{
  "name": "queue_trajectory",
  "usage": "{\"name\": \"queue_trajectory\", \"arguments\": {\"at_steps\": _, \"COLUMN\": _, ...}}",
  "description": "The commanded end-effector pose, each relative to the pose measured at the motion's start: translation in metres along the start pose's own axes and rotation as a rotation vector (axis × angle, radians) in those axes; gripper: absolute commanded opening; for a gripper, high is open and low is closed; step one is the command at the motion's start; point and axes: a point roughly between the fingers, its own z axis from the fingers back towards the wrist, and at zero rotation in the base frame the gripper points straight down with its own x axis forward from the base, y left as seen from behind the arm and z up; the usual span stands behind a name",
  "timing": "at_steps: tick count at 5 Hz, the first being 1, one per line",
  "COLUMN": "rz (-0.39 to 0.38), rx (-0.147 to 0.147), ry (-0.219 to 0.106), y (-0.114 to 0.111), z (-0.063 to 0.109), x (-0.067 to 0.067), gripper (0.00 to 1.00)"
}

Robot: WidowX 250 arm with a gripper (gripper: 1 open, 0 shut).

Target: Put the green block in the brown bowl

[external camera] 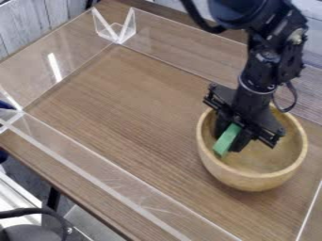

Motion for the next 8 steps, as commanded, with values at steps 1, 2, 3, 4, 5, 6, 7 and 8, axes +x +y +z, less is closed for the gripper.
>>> {"name": "queue_trajectory", "arguments": {"at_steps": 1, "rz": 0.037, "rx": 0.008, "ry": 0.048, "y": -0.002, "z": -0.007, "x": 0.004, "gripper": 0.00}}
{"name": "queue_trajectory", "arguments": {"at_steps": 2, "rz": 0.070, "rx": 0.007, "ry": 0.033, "y": 0.003, "z": -0.012, "x": 0.003, "gripper": 0.00}}
{"name": "queue_trajectory", "arguments": {"at_steps": 3, "rz": 0.100, "rx": 0.007, "ry": 0.020, "y": 0.007, "z": -0.015, "x": 0.003, "gripper": 0.00}}
{"name": "queue_trajectory", "arguments": {"at_steps": 4, "rz": 0.123, "rx": 0.008, "ry": 0.045, "y": 0.009, "z": -0.019, "x": 0.004, "gripper": 0.00}}
{"name": "queue_trajectory", "arguments": {"at_steps": 5, "rz": 0.146, "rx": 0.009, "ry": 0.069, "y": 0.010, "z": -0.023, "x": 0.005, "gripper": 0.00}}
{"name": "queue_trajectory", "arguments": {"at_steps": 6, "rz": 0.162, "rx": 0.010, "ry": 0.057, "y": 0.009, "z": -0.029, "x": 0.004, "gripper": 0.00}}
{"name": "queue_trajectory", "arguments": {"at_steps": 7, "rz": 0.179, "rx": 0.012, "ry": 0.045, "y": 0.009, "z": -0.033, "x": 0.003, "gripper": 0.00}}
{"name": "queue_trajectory", "arguments": {"at_steps": 8, "rz": 0.180, "rx": -0.011, "ry": 0.056, "y": 0.009, "z": -0.035, "x": 0.001, "gripper": 0.00}}
